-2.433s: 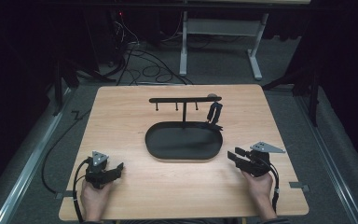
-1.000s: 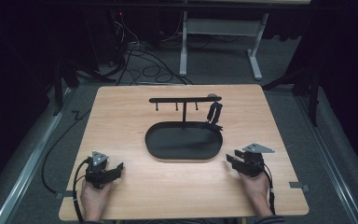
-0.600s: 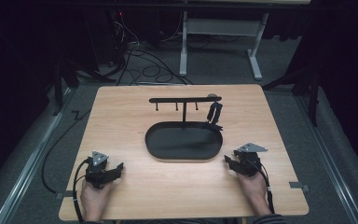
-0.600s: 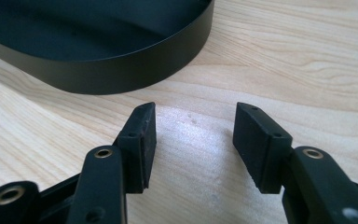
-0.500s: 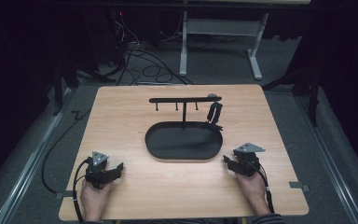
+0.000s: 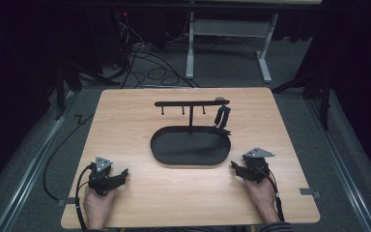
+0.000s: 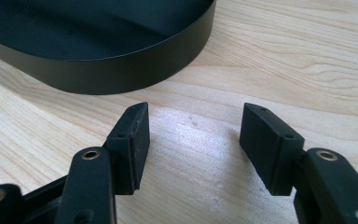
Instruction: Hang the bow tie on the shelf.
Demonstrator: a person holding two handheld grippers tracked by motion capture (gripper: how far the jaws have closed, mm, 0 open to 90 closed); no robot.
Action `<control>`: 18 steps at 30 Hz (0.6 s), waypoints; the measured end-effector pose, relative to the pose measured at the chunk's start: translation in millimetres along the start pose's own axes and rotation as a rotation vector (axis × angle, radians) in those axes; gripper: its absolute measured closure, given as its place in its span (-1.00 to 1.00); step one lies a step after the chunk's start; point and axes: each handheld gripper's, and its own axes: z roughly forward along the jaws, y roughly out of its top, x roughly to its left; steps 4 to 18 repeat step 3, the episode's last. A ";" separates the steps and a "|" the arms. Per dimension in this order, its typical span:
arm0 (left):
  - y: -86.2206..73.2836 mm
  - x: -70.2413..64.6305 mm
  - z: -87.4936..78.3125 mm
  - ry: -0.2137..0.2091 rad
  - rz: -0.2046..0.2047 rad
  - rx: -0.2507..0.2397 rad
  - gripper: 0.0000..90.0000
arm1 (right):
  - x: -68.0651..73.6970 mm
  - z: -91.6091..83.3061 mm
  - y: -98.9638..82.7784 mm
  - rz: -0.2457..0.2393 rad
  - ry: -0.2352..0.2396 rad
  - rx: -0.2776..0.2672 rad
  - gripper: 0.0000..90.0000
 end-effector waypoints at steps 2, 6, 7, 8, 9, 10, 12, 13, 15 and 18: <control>0.0 0.0 0.0 0.000 0.000 0.000 -0.37 | 0.0 0.0 0.0 0.000 0.000 0.000 -0.01; 0.0 0.0 0.0 0.000 0.000 0.000 -0.37 | 0.0 0.0 0.0 0.000 0.000 0.000 -0.01; 0.0 0.0 0.0 0.000 0.000 0.000 -0.37 | 0.0 0.0 0.0 0.000 0.000 0.000 -0.01; 0.0 0.0 0.0 0.000 0.000 0.000 -0.37 | 0.0 0.0 0.0 0.000 0.000 0.000 -0.01; 0.0 0.0 0.0 0.000 0.000 0.000 -0.37 | 0.0 0.0 0.0 0.000 0.000 0.000 -0.01; 0.0 0.0 0.0 0.000 0.000 0.000 -0.37 | 0.0 0.0 0.0 0.000 0.000 0.000 -0.01; 0.0 0.0 0.0 0.000 0.000 0.000 -0.37 | 0.0 0.0 0.0 0.000 0.000 0.000 -0.01; 0.0 0.0 0.0 0.000 0.000 0.000 -0.37 | 0.0 0.0 0.0 0.000 0.000 0.000 -0.01; 0.0 0.0 0.0 0.000 0.000 0.000 -0.37 | 0.0 0.0 0.0 0.000 0.000 0.000 -0.01; 0.0 0.0 0.0 0.000 0.000 0.000 -0.37 | 0.0 0.0 0.0 0.000 0.000 0.000 -0.01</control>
